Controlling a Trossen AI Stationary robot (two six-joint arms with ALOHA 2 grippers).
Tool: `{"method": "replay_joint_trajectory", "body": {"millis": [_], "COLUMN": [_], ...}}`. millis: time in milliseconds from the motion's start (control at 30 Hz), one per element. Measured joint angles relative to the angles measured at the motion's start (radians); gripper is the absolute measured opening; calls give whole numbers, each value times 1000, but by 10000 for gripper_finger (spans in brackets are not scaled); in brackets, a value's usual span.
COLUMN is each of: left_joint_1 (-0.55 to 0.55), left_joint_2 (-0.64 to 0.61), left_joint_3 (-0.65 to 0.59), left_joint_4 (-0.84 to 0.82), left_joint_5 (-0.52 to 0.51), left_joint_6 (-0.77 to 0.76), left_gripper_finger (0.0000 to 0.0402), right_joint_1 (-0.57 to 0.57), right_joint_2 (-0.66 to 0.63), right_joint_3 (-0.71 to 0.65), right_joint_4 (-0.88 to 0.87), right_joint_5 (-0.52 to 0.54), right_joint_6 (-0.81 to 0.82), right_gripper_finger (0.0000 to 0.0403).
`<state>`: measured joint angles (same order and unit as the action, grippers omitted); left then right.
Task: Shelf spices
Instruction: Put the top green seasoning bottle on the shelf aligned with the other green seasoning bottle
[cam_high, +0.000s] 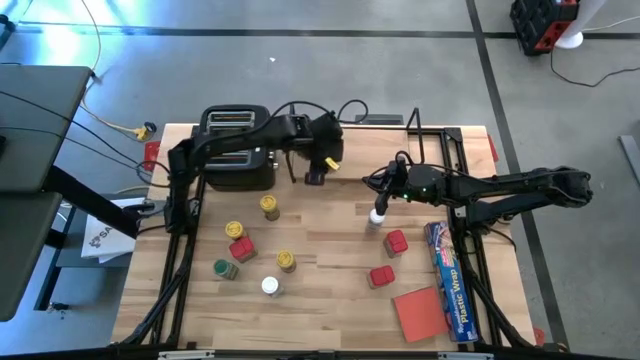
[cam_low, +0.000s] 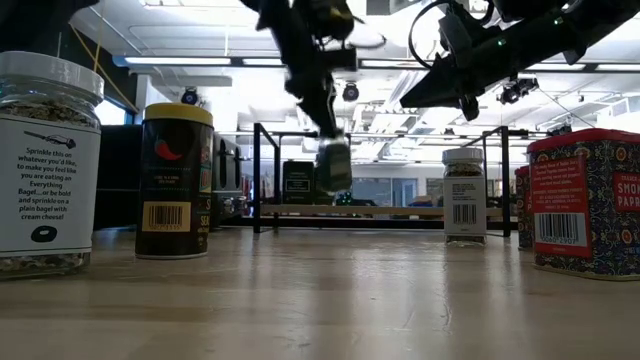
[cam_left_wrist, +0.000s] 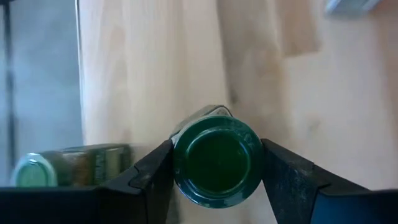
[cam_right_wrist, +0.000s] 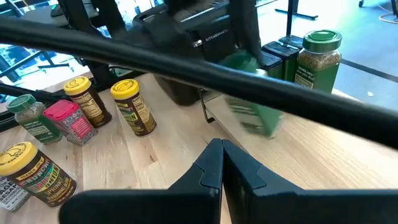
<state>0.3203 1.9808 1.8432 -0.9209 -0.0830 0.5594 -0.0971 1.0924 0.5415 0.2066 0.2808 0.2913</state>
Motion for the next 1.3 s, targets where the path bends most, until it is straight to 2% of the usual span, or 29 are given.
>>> {"method": "replay_joint_trajectory", "body": {"millis": [100, 567, 867, 1033, 1167, 1300], "left_joint_1": [16, 31, 42, 38, 27, 16], "left_joint_2": [27, 36, 36, 31, 11, -1], "left_joint_3": [11, 5, 5, 4, 5, 5], "left_joint_4": [4, 41, 53, 54, 57, 52], "left_joint_5": [-55, -65, -126, -222, -176, -105], "left_joint_6": [88, 332, 343, 331, 261, 151], "left_gripper_finger": [196, 232, 232, 231, 226, 202], "right_joint_1": [0, 0, 0, 0, 0, 0], "right_joint_2": [0, 0, 0, 0, 0, 0], "right_joint_3": [0, 0, 0, 0, 0, 0], "right_joint_4": [0, 0, 0, 0, 0, 1], "right_joint_5": [0, 0, 0, 0, 0, 0], "right_joint_6": [0, -3, -3, -3, -3, -3], "right_gripper_finger": [0, 0, 0, 0, 0, 0]}}
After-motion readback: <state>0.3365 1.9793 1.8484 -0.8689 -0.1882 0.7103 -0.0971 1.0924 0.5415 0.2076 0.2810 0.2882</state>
